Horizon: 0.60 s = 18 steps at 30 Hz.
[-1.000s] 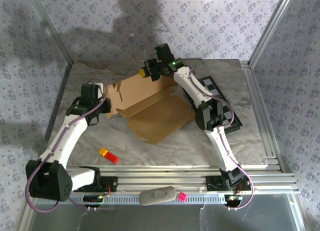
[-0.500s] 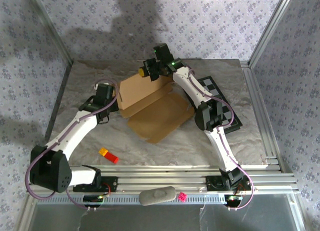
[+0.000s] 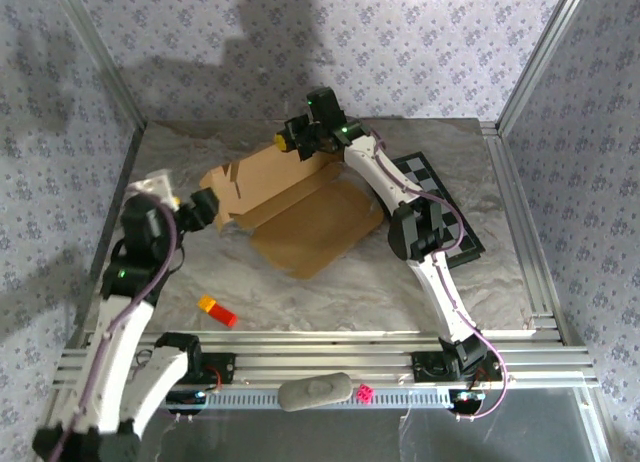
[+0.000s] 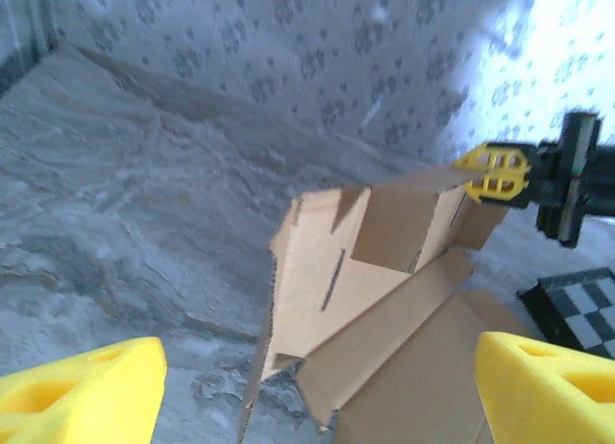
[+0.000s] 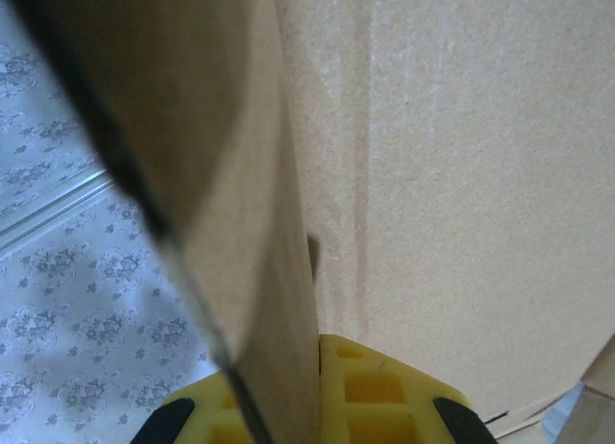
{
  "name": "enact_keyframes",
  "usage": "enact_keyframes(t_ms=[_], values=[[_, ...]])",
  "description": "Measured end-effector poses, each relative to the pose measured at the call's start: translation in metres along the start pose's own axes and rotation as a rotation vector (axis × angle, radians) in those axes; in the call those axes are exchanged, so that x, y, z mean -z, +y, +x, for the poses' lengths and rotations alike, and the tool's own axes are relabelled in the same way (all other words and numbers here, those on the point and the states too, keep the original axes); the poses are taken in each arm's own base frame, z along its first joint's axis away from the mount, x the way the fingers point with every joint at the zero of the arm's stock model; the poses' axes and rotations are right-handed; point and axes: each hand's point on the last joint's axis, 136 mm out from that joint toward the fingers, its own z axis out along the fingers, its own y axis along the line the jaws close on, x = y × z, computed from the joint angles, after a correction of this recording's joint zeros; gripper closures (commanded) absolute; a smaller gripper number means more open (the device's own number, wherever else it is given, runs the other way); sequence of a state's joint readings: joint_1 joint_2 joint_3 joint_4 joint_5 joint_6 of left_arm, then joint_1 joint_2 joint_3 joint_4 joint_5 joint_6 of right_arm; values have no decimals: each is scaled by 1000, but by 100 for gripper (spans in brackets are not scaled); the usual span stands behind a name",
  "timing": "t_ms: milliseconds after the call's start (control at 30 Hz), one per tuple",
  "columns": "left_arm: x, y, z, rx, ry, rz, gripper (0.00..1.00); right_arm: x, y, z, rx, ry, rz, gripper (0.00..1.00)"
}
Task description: Fold the paper box
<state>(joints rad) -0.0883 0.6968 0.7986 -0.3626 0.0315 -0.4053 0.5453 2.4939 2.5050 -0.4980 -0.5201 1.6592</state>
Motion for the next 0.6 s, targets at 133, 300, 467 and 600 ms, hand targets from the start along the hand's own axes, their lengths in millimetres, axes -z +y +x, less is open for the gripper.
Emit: enact_keyframes(t_ms=[133, 300, 467, 600], values=[[0, 34, 10, 32, 11, -37, 36, -2, -3, 0, 30, 21, 6, 100], [-35, 65, 55, 41, 151, -85, 44, -1, -5, 4, 61, 48, 11, 100], [-70, 72, 84, 25, 260, -44, 48, -1, -5, 7, 69, 67, 12, 100], [-88, 68, 88, 17, 275, 14, 49, 1, -4, 5, 68, 73, 10, 100]])
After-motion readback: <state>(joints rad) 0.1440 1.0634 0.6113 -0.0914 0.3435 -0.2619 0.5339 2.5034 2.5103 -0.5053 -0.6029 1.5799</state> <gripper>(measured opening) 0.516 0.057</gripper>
